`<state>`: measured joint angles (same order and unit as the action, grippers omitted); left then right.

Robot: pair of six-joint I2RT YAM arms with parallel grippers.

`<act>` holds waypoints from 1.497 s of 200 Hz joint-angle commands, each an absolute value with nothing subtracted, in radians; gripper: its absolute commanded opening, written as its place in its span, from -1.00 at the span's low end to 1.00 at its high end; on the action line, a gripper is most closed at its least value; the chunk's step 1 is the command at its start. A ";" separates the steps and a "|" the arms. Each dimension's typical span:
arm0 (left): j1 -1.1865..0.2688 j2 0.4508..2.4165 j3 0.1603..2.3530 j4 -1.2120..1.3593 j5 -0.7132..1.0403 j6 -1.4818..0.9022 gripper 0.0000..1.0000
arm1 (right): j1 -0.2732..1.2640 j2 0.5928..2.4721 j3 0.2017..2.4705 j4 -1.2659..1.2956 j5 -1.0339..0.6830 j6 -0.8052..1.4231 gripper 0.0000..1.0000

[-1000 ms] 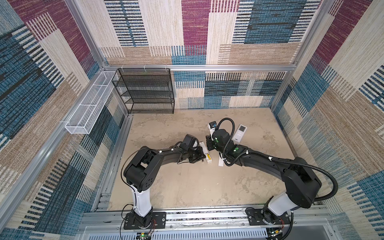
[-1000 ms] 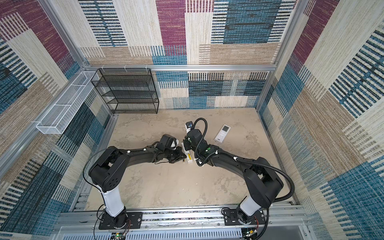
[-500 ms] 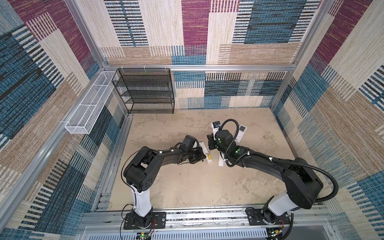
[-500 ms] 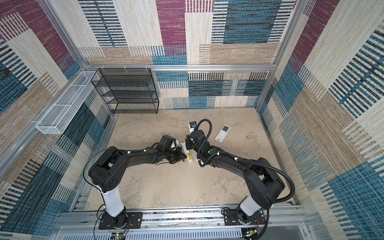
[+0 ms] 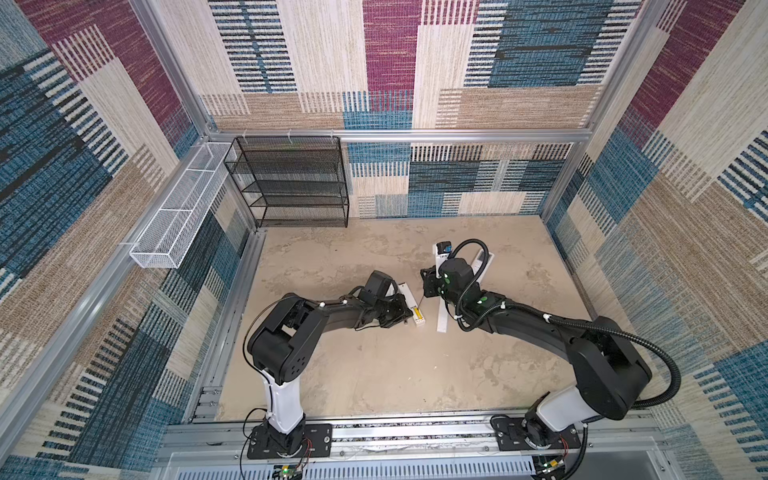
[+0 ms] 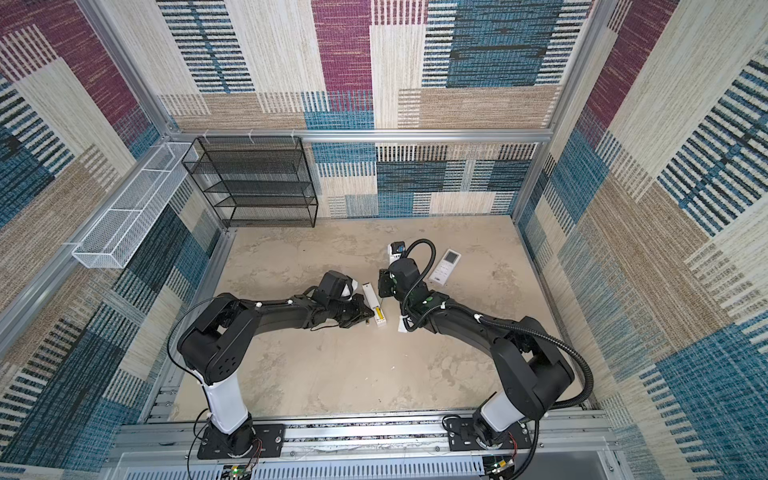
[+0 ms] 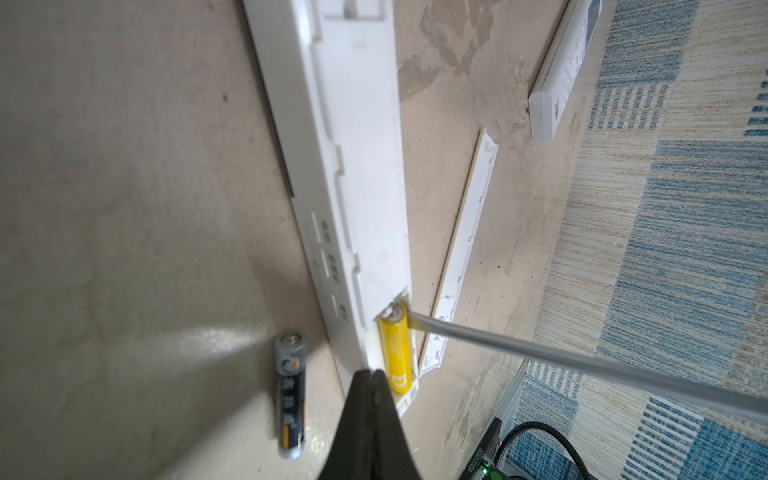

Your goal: Unload the batteries from the remote control

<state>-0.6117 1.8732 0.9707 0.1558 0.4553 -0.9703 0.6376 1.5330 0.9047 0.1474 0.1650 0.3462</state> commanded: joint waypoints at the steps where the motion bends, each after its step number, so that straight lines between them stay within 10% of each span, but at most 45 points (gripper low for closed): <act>1: -0.617 1.879 0.968 0.160 0.466 -0.977 -0.94 | 0.631 1.524 0.904 0.124 0.078 0.425 -1.00; 299: -0.617 1.882 0.980 0.159 0.464 -0.968 -1.00 | 0.528 1.485 0.869 0.118 0.014 0.488 -1.00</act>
